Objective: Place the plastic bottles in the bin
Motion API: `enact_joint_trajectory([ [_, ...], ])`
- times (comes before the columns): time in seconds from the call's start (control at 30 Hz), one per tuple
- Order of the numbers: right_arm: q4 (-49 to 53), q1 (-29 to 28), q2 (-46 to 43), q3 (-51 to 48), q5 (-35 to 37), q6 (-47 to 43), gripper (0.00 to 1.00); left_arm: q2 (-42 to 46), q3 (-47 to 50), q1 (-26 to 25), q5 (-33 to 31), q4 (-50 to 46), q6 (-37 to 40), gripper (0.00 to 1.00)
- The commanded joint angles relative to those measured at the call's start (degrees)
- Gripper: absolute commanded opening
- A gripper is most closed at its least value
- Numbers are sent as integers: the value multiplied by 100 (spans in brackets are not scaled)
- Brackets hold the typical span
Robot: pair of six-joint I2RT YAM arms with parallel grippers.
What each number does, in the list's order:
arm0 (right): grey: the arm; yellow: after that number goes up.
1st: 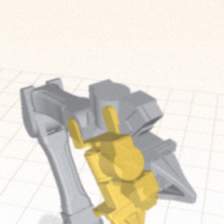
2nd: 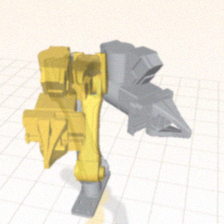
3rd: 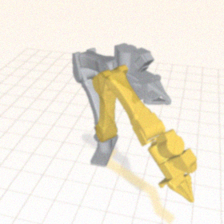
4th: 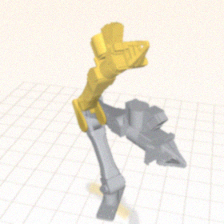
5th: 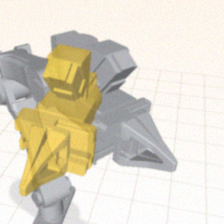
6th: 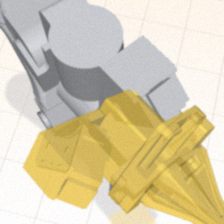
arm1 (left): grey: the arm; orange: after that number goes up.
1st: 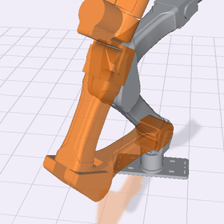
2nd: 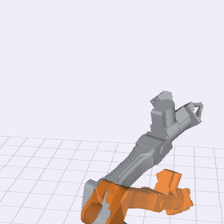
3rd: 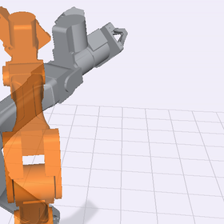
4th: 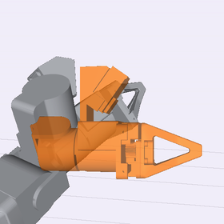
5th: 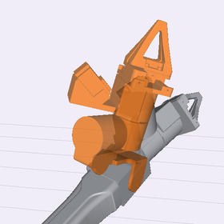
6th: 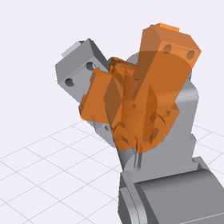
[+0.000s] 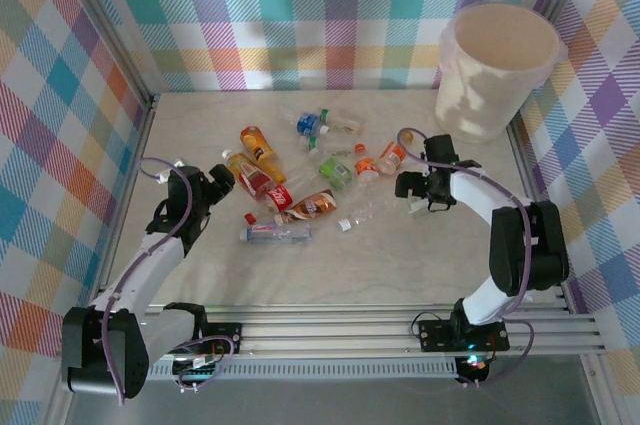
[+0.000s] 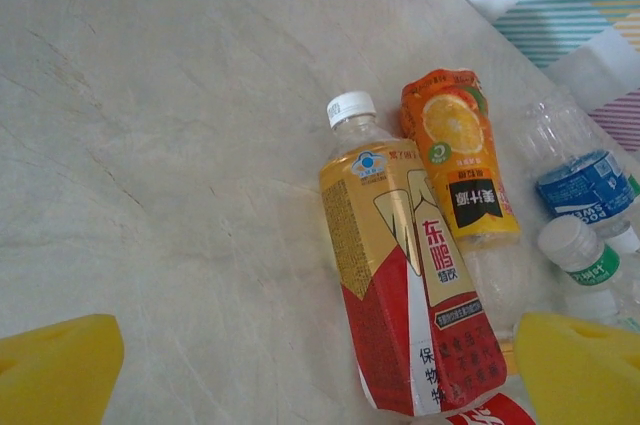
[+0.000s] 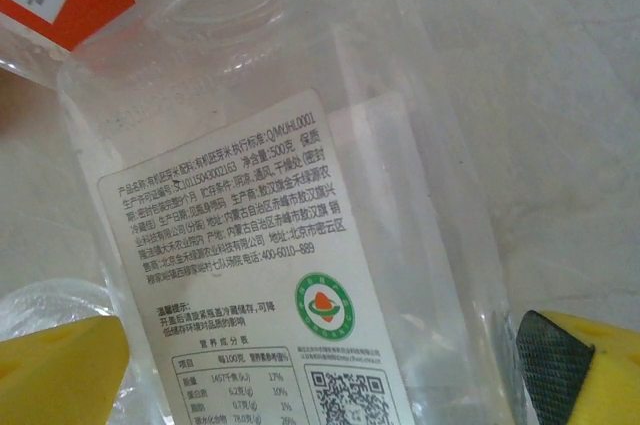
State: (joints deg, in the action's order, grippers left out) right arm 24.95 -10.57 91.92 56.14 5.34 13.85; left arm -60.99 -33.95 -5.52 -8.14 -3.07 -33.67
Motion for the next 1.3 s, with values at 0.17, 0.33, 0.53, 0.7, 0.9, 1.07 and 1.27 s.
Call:
enact_joint_trajectory([
  [0.17,480,-12,137,-87,-187,-69,100,-192,-283,-34,249,44,23,100],
  [0.33,333,-7,-406,-348,-621,62,99,-231,-340,-26,344,48,62,100],
  [0.53,457,-7,-461,-332,-699,125,87,-325,-418,-28,361,-5,109,100],
  [0.7,751,-7,-721,-264,44,328,100,-317,-415,-30,410,-5,111,100],
  [0.9,1028,-11,-651,11,-536,-101,100,-317,-399,-28,397,-9,106,100],
  [1.07,934,-86,-99,236,-533,-443,100,-343,-383,-28,353,-7,131,100],
  [1.27,919,-95,150,354,-767,-655,100,-461,-410,-28,348,-19,177,100],
])
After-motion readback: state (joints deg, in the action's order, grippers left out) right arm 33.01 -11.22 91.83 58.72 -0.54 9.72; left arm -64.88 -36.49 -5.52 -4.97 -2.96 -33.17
